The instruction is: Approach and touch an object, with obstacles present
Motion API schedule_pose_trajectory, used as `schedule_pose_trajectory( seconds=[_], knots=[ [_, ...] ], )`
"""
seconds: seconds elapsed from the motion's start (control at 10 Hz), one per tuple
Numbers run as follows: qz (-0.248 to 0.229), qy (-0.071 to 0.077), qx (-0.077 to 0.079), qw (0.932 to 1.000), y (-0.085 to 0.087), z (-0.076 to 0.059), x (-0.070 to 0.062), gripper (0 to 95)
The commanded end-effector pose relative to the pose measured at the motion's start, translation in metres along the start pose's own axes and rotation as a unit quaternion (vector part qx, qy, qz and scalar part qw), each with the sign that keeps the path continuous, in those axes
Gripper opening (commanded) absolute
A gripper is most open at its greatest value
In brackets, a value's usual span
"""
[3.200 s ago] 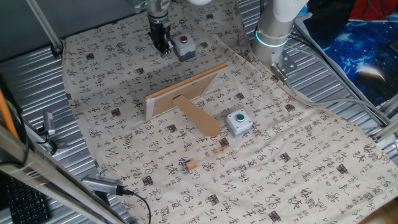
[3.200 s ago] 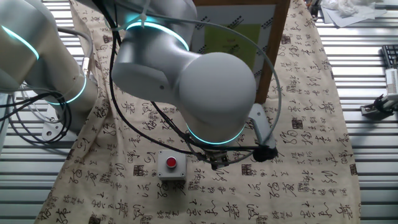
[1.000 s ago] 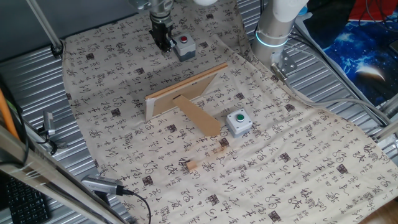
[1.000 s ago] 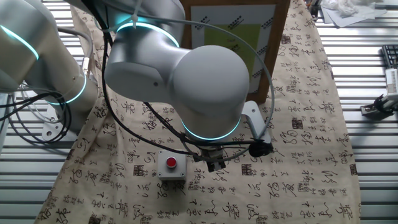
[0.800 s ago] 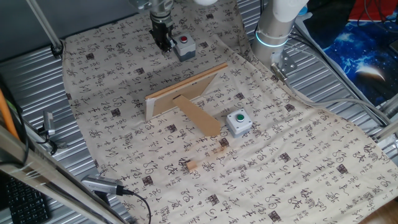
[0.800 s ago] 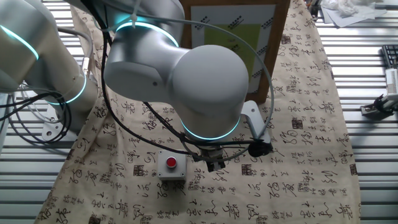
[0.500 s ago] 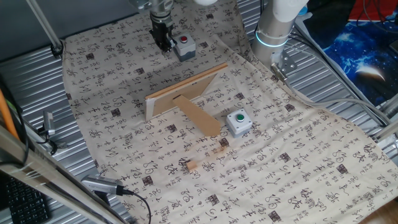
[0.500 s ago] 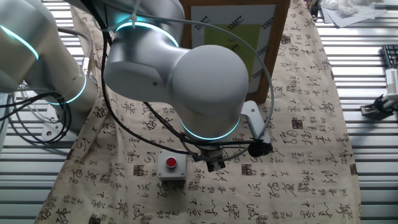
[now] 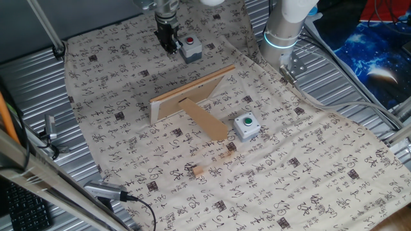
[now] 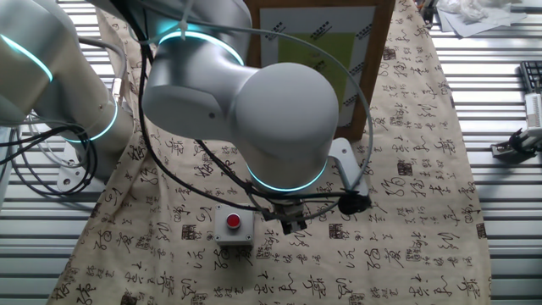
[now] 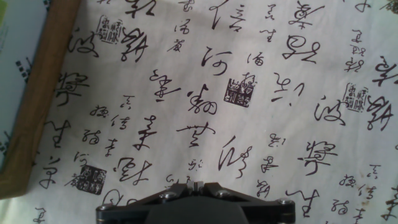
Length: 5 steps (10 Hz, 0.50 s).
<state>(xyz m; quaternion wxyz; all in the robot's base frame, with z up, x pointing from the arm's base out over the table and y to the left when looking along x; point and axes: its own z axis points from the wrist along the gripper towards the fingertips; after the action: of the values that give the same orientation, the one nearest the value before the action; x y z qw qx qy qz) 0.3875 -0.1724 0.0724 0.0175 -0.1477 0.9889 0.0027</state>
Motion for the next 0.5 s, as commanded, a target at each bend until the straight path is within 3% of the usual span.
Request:
schedule_pose_trajectory(
  seconds=[0.1,0.3,0.5],
  knots=[
    [-0.002,-0.001,0.001,1.0,-0.001,0.004,-0.002,0.0],
    [-0.007,-0.002,0.003,1.0,0.001,0.014,-0.024,0.0],
    [-0.01,-0.002,0.004,0.9999,0.004,0.013,-0.04,0.0]
  ],
)
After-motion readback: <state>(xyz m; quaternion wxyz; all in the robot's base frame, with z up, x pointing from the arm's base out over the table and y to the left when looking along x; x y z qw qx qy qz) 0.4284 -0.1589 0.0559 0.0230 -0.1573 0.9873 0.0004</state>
